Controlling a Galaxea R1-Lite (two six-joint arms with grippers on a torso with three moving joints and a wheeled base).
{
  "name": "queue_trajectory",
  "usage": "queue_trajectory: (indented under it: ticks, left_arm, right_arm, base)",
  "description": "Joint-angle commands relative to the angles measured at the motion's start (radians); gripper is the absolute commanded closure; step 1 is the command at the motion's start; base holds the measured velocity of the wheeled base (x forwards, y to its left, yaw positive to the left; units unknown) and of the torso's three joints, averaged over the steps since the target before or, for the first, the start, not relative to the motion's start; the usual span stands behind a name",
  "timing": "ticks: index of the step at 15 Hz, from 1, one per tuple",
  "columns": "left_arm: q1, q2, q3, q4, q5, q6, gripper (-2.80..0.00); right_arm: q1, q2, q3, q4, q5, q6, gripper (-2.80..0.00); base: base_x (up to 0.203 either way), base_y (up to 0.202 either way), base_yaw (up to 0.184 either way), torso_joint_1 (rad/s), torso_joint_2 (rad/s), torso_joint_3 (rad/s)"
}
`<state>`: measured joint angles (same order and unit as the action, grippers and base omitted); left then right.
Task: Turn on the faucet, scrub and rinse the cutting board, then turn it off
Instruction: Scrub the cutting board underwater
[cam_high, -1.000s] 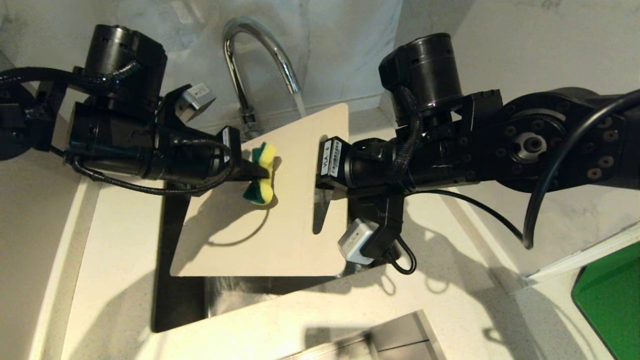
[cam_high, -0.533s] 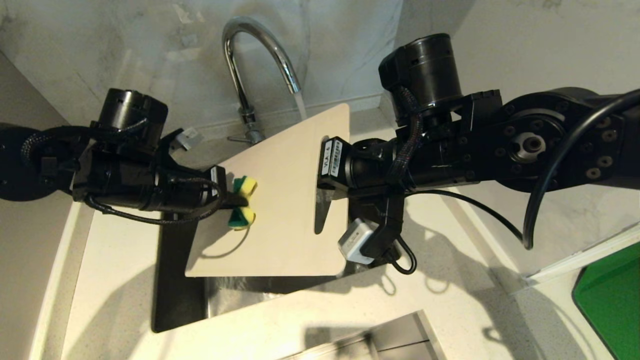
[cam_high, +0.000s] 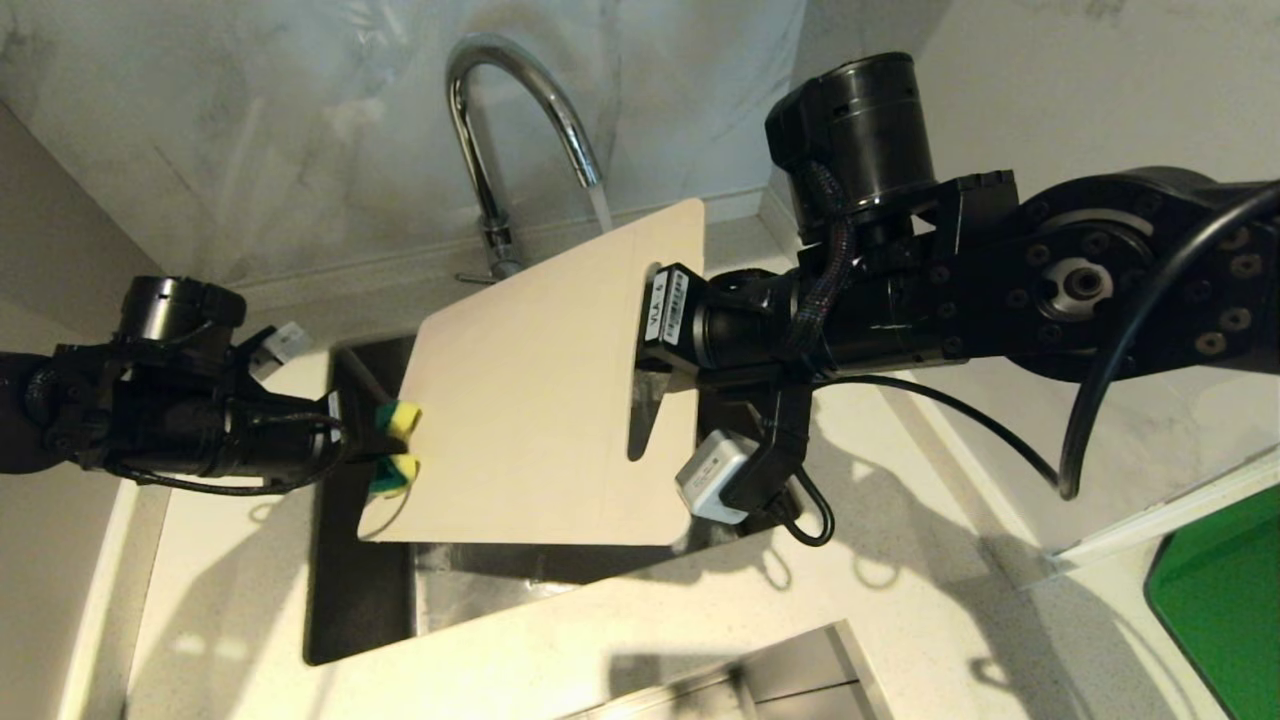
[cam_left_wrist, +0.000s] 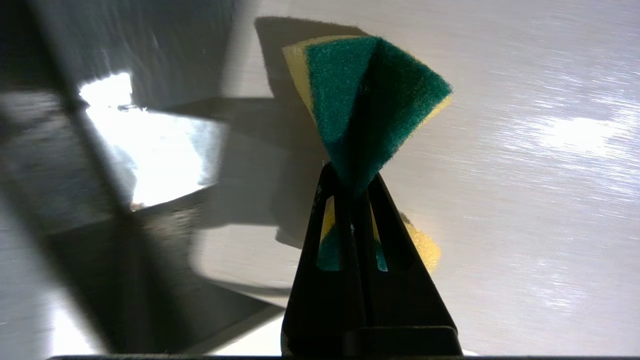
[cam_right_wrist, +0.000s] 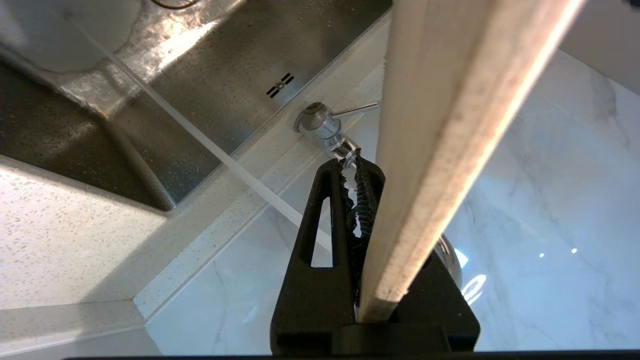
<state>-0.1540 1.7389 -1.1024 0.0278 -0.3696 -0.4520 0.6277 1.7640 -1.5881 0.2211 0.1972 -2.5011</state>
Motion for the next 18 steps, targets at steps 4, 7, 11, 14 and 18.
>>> queue_trajectory:
  ticks: [4,7,11,14,18]
  left_arm:
    - [0.099,-0.009,0.021,-0.003,-0.044,0.025,0.0]
    - [0.093,-0.032,0.01,-0.003,-0.045,0.026,0.0]
    - [0.023,-0.081,-0.031,0.033,-0.041,0.02,0.0]
    - [-0.143,-0.151,-0.032,0.077,-0.023,-0.02,0.0]
    - [-0.295,-0.172,0.026,0.079,0.127,-0.06,0.0]
  right_arm:
    - [0.0,-0.001,0.0,0.003,0.001,-0.01,0.0]
    - [0.001,-0.005,0.003,0.003,0.001,-0.01,0.0]
    - [0.0,-0.008,0.002,0.003,0.001,-0.01,0.0]
    - [0.0,-0.008,-0.001,0.003,-0.001,-0.01,0.0]
    - [0.0,-0.027,0.002,0.003,-0.007,0.007,0.0]
  base:
    - [0.0,0.0,0.0,0.0,0.0,0.0]
    - [0.0,0.0,0.0,0.0,0.0,0.0]
    - [0.0,0.0,0.0,0.0,0.0,0.0]
    - [0.0,0.0,0.0,0.0,0.0,0.0]
    - [0.0,0.0,0.0,0.0,0.0,0.0]
